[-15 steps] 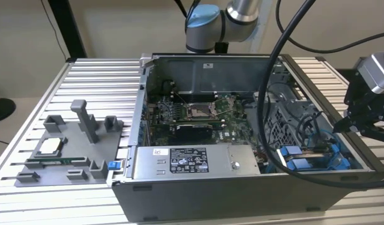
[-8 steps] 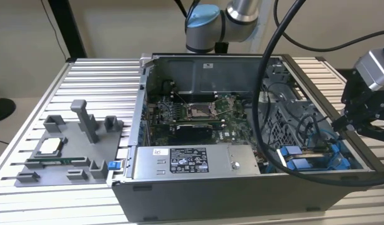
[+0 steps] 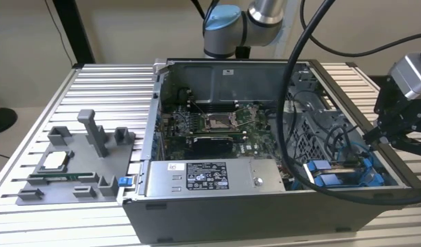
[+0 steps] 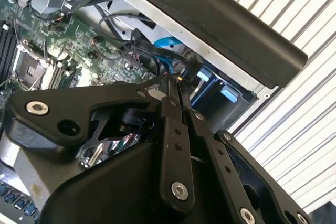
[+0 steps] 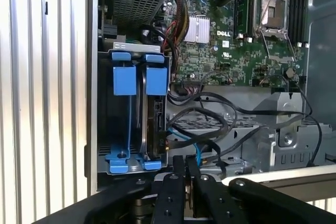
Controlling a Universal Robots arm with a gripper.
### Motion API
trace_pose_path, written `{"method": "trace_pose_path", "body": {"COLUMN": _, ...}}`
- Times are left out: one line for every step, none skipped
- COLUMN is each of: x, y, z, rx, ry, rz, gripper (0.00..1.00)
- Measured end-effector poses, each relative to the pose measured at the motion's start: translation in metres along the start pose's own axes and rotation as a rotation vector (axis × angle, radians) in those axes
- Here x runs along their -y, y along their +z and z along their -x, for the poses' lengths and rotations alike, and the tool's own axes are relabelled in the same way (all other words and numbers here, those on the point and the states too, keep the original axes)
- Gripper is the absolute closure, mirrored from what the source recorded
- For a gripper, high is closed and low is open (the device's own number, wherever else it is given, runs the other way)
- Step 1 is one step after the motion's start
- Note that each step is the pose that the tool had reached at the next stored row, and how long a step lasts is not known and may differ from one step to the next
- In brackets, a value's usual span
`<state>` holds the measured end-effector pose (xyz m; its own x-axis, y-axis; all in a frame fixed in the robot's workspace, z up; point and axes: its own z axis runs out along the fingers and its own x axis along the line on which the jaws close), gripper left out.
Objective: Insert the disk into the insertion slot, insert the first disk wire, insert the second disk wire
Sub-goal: 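Insert the second disk wire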
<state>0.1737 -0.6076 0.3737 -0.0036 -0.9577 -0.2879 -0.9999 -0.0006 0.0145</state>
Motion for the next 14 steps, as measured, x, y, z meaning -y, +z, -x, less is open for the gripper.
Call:
{"method": "trace_pose_path", "body": {"x": 0.0008, "y": -0.0002, "z": -0.001, "rx": -0.0001, "ry": -0.001, "rz": 0.0004, "gripper": 1.0}}
{"method": "trace_pose_path", "body": {"x": 0.0019, "y": -0.0004, "z": -0.0023, "rx": -0.0002, "ry": -0.003, "rz": 0.001, "gripper": 1.0}}
{"method": "trace_pose_path", "body": {"x": 0.0032, "y": -0.0006, "z": -0.0033, "rx": -0.0002, "ry": -0.005, "rz": 0.0015, "gripper": 1.0}}
{"method": "trace_pose_path", "body": {"x": 0.0044, "y": -0.0008, "z": -0.0043, "rx": -0.0002, "ry": -0.007, "rz": 0.0021, "gripper": 1.0}}
{"method": "trace_pose_path", "body": {"x": 0.0062, "y": -0.001, "z": -0.005, "rx": -0.0003, "ry": -0.009, "rz": 0.0027, "gripper": 1.0}}
{"method": "trace_pose_path", "body": {"x": 0.0093, "y": -0.0011, "z": -0.0056, "rx": -0.0003, "ry": -0.011, "rz": 0.0038, "gripper": 1.0}}
{"method": "trace_pose_path", "body": {"x": 0.0114, "y": -0.0012, "z": -0.006, "rx": -0.0003, "ry": -0.012, "rz": 0.0045, "gripper": 0.0}}
{"method": "trace_pose_path", "body": {"x": 0.0129, "y": -0.0011, "z": -0.0066, "rx": -0.0004, "ry": -0.015, "rz": 0.0053, "gripper": 0.0}}
{"method": "trace_pose_path", "body": {"x": 0.0137, "y": -0.0006, "z": -0.0072, "rx": -0.0003, "ry": -0.019, "rz": 0.0065, "gripper": 0.0}}
{"method": "trace_pose_path", "body": {"x": 0.0143, "y": 0.0002, "z": -0.0079, "rx": -0.0003, "ry": -0.023, "rz": 0.0078, "gripper": 0.0}}
{"method": "trace_pose_path", "body": {"x": 0.0142, "y": 0.001, "z": -0.0085, "rx": -0.0011, "ry": -0.028, "rz": 0.0089, "gripper": 0.0}}
{"method": "trace_pose_path", "body": {"x": 0.0143, "y": 0.0013, "z": -0.0091, "rx": -0.002, "ry": -0.032, "rz": 0.009, "gripper": 0.0}}
{"method": "trace_pose_path", "body": {"x": 0.0143, "y": 0.0018, "z": -0.0097, "rx": -0.0024, "ry": -0.035, "rz": 0.0073, "gripper": 0.0}}
{"method": "trace_pose_path", "body": {"x": 0.0143, "y": 0.0021, "z": -0.0103, "rx": -0.003, "ry": -0.039, "rz": 0.0034, "gripper": 0.0}}
